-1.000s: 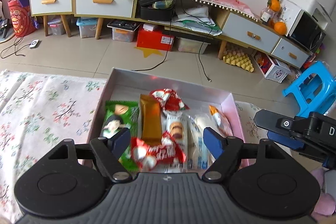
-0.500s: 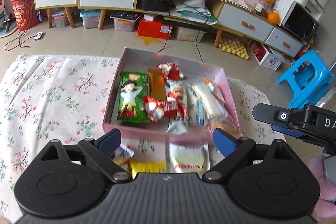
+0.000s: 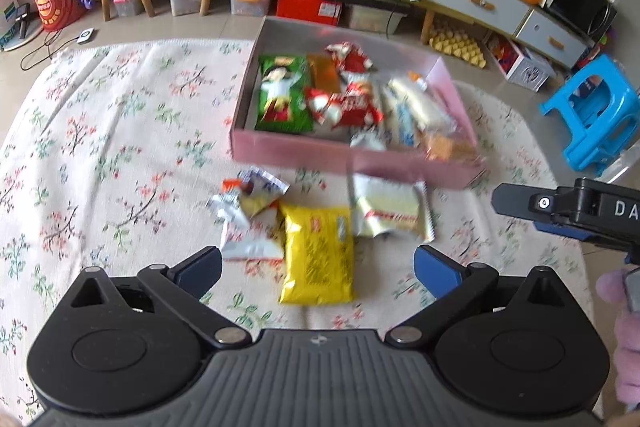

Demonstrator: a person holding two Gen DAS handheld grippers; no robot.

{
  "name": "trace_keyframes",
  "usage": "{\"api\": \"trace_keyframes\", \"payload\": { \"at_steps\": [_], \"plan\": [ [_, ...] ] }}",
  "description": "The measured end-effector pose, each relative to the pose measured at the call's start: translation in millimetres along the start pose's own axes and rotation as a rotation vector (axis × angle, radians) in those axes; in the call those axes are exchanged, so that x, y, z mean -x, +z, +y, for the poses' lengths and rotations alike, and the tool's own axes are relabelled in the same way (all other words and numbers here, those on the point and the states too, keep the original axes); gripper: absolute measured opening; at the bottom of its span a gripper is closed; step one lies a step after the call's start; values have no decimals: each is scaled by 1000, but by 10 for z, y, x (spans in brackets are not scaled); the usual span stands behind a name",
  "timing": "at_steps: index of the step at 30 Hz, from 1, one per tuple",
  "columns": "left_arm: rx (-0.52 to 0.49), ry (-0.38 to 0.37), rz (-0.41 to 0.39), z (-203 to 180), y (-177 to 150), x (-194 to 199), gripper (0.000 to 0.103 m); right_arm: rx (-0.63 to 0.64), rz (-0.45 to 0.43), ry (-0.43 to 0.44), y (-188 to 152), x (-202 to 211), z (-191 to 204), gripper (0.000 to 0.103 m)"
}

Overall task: Organize snacks
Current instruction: 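Withdraw both tools from the box back over the remaining snacks, then grasp the yellow biscuit pack with the left gripper while the right grasps the silver-white pack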

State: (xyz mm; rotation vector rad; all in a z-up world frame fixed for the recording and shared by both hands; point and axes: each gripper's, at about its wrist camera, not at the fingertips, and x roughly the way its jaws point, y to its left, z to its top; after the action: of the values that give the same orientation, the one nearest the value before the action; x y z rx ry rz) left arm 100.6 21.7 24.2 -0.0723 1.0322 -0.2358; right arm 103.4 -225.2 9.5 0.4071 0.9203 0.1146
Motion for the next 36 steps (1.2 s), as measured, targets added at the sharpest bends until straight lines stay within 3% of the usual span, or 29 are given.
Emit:
{"api": "trace_keyframes", "payload": {
  "at_steps": [5, 7, 11, 17, 23, 28, 32, 36],
  "plan": [
    [3, 20, -27, 90, -223, -113, 102, 68, -13, -62, -143, -58, -27, 85],
    [11, 48, 3, 103, -251, -178, 102, 115, -36, -93, -184, -63, -28, 85],
    [-11, 34, -7, 92, -296, -218, 102, 181, -69, -144, -238, -145, -54, 85],
    [-48, 30, -71, -13, -347, -340, 100, 163, -79, -112, -201, -376, -108, 85],
    [-77, 36, -82, -90, -380, -488, 87, 202, -116, -67, -180, -590, -80, 85],
    [-94, 39, -104, -108, -413, -483, 65, 153, -106, -2, -186, -712, -103, 85],
    [-93, 50, -105, -83, -433, -471, 56, 134, -114, 10, -199, -775, -107, 83],
    [-106, 48, -100, -41, -473, -423, 52, 141, -103, 25, -238, -849, -68, 68]
  ]
}}
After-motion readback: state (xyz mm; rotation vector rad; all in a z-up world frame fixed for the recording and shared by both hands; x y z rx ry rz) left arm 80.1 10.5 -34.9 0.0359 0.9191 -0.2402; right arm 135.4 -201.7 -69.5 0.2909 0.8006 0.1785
